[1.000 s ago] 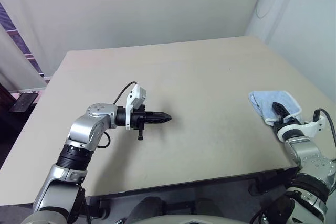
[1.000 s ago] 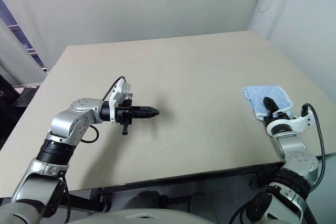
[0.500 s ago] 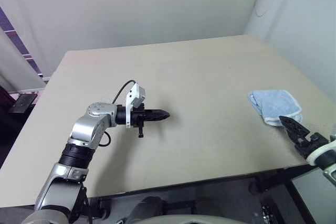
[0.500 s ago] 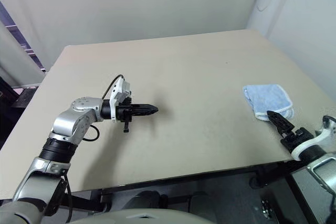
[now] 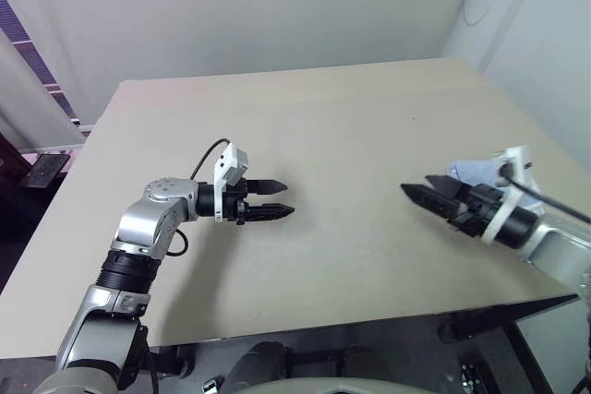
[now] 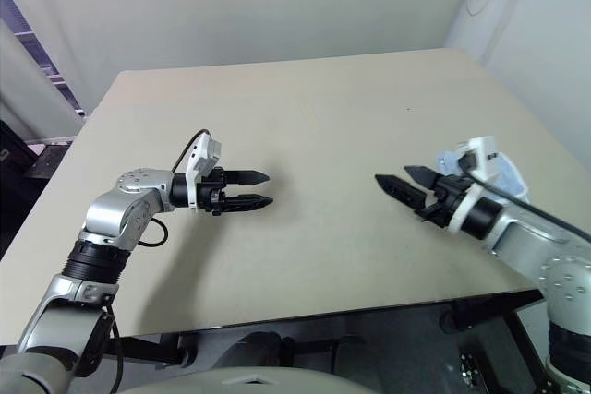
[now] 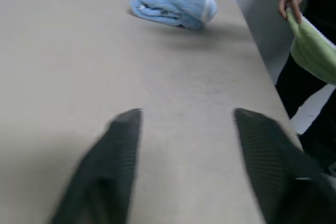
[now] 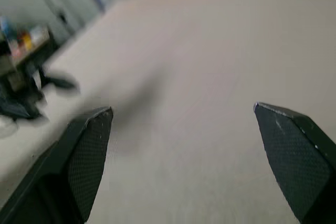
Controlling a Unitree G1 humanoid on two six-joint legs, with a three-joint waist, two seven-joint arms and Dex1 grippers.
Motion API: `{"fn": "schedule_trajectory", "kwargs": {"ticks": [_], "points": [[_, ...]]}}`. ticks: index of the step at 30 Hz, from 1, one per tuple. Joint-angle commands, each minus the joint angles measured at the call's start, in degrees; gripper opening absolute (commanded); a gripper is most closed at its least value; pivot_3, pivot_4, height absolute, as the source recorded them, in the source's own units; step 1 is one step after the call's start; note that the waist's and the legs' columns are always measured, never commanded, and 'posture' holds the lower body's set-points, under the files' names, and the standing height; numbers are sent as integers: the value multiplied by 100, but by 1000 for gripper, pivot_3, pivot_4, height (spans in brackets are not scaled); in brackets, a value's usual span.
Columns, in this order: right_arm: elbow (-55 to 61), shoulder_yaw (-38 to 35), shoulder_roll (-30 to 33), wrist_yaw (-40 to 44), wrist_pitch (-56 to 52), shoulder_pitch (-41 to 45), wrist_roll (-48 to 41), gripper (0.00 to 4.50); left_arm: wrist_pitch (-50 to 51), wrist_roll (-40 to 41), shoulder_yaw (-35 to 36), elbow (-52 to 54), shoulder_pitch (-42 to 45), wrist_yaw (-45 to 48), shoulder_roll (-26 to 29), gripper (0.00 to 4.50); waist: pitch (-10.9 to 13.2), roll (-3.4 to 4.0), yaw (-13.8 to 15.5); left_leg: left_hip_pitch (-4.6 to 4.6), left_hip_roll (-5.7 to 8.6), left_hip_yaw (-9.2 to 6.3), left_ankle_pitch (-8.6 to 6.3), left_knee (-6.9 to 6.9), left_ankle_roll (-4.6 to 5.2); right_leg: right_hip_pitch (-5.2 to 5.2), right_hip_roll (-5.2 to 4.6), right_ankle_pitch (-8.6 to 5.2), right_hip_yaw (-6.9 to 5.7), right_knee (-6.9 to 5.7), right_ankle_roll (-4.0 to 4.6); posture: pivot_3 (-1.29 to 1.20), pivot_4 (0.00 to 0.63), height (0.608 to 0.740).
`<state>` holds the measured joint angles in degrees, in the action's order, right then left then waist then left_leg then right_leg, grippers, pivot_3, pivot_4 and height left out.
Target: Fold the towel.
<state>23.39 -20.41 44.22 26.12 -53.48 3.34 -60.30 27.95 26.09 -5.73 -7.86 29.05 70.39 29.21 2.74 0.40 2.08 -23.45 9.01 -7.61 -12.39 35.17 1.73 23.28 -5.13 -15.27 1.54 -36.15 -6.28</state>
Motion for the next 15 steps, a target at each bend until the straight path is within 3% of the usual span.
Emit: {"fn": "schedule_trajectory", "kwargs": {"ticks": [1,8,15], "points": [[26,262,237,674,689,-44,786,4500,25,138,309,209,33,-38,205,4475,0,0,21,0,-1,0,0,-2,0,0,1,0,0,-1,0,0,0,740],[-567,758,204,1603,2247,-22,2266,4500,180,152,515,376,-104,-197,538,4475,2,-3,24,17,0,3,-13,16,-10,-17,5,-1,-1,7,6,0,0,740],[-1134,758,-93,1969,2331,155,2309,4500,161,106,594,587,-466,-245,913,4475,5,-5,25,38,-1,3,-11,20,-12,-40,7,-3,3,-2,25,0,0,740]]}}
